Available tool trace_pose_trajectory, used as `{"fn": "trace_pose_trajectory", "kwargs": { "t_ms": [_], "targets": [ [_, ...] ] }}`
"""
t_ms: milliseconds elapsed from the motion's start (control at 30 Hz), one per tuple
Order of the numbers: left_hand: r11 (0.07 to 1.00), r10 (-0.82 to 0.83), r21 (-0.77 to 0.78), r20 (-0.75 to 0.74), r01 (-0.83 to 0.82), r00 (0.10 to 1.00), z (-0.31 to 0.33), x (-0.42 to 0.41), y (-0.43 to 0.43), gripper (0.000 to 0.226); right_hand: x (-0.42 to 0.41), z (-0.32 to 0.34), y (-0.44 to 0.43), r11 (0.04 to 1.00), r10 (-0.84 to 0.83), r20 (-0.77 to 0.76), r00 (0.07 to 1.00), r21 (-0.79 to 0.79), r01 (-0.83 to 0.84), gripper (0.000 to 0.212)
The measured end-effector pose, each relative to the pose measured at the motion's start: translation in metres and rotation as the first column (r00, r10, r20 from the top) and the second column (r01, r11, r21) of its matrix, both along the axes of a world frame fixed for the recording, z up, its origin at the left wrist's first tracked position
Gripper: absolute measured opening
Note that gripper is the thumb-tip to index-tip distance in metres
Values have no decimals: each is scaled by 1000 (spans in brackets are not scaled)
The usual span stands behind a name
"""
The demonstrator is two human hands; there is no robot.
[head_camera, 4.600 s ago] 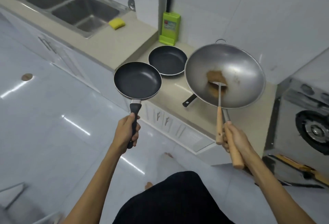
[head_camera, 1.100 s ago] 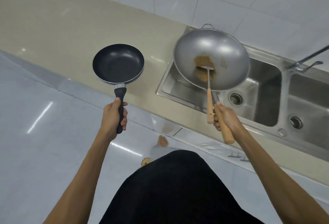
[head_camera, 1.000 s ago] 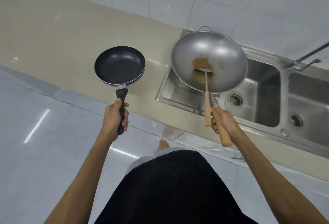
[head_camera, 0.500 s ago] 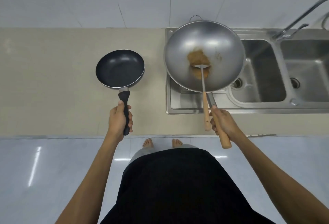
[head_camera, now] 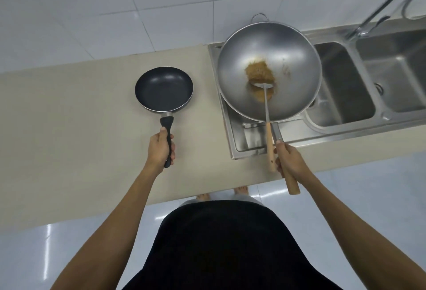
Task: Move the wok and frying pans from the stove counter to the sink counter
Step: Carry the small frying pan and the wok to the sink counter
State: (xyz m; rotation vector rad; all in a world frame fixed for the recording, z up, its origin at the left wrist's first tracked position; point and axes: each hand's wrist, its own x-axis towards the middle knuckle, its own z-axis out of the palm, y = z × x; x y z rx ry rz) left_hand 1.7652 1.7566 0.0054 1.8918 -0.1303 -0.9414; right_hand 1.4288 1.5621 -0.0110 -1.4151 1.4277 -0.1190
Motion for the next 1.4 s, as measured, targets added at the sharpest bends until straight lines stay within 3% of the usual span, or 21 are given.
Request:
{"fn": "trace_pose_trajectory", "kwargs": {
  "t_ms": [367,700,1167,1400],
  "targets": [
    [999,-53,-3,12,53,999,-15,23,-16,49,20,-7,-13,1000,7,-13,1000,-22,-8,57],
    [999,-30,5,-146,32,989,-29,16,-27,41,17,-18,-15,994,42,-106,993,-96,-52,52],
    [984,-128,121,-32,130,991,-26,17,-31,31,26,-20,-10,961,92,-269,959,-227,-156,55],
    [935,-263,276,124,221,957,-22,20,-30,47,32,-14,-1,957,21,-266,964,-275,-96,49]
  ]
}}
